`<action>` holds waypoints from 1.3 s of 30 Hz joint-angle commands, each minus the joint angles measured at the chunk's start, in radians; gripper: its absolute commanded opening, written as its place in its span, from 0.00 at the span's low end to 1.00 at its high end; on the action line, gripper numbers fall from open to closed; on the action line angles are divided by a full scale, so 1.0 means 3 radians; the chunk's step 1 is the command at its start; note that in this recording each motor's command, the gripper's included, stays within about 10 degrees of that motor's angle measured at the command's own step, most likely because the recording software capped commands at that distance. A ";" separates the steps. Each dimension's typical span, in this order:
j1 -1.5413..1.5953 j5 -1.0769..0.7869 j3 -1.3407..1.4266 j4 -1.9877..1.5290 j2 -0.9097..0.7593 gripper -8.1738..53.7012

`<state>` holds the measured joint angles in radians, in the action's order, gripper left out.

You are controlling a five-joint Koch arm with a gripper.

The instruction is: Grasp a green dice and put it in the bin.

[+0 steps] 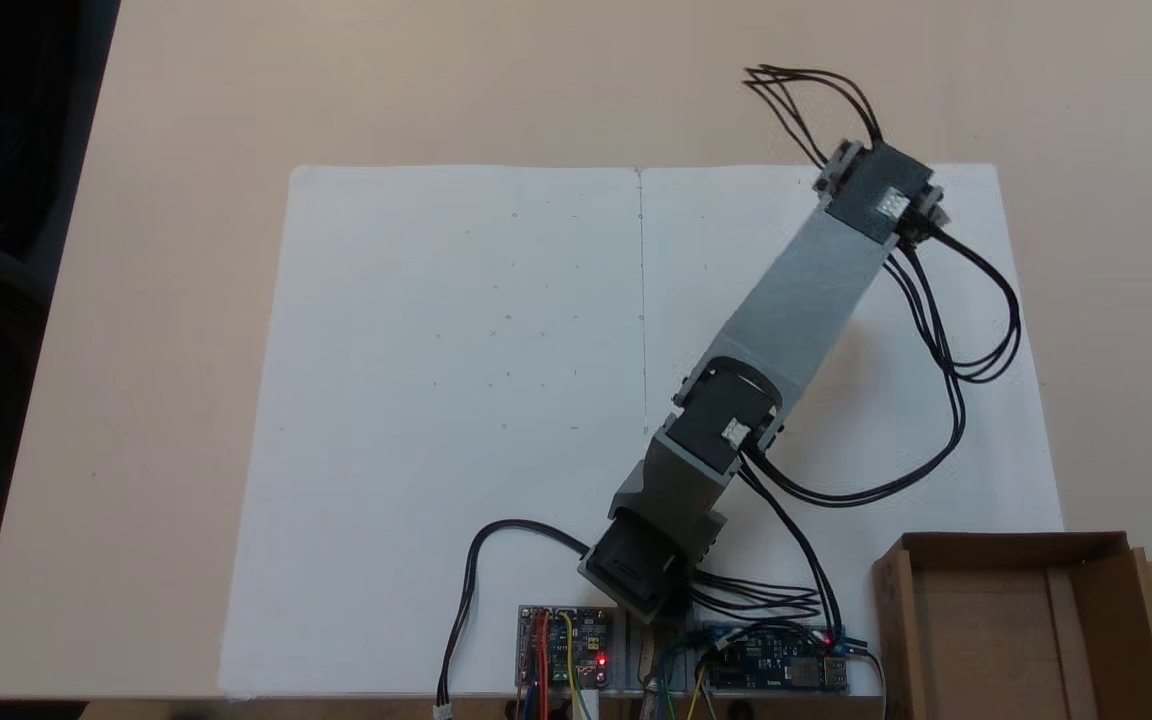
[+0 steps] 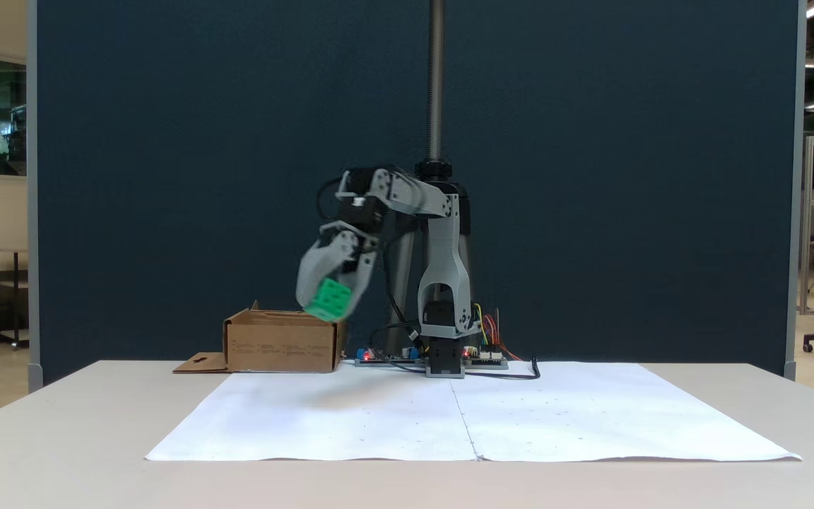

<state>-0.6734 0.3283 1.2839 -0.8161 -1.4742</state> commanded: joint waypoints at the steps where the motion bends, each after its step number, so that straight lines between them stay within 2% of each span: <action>1: -0.0368 -0.0220 -0.0169 0.0184 -0.0179 0.33; 9: -0.1452 -0.0404 -0.0169 0.0225 -0.0194 0.33; 18: -0.2567 -0.0946 -0.0169 -0.0026 -0.0143 0.33; 28: -0.3196 -0.1304 -0.0169 -0.0174 0.0092 0.33; 39: -0.3794 -0.1999 -0.0169 0.0046 0.0527 0.33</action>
<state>-1.7856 -0.1749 1.2763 -0.8299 -1.2977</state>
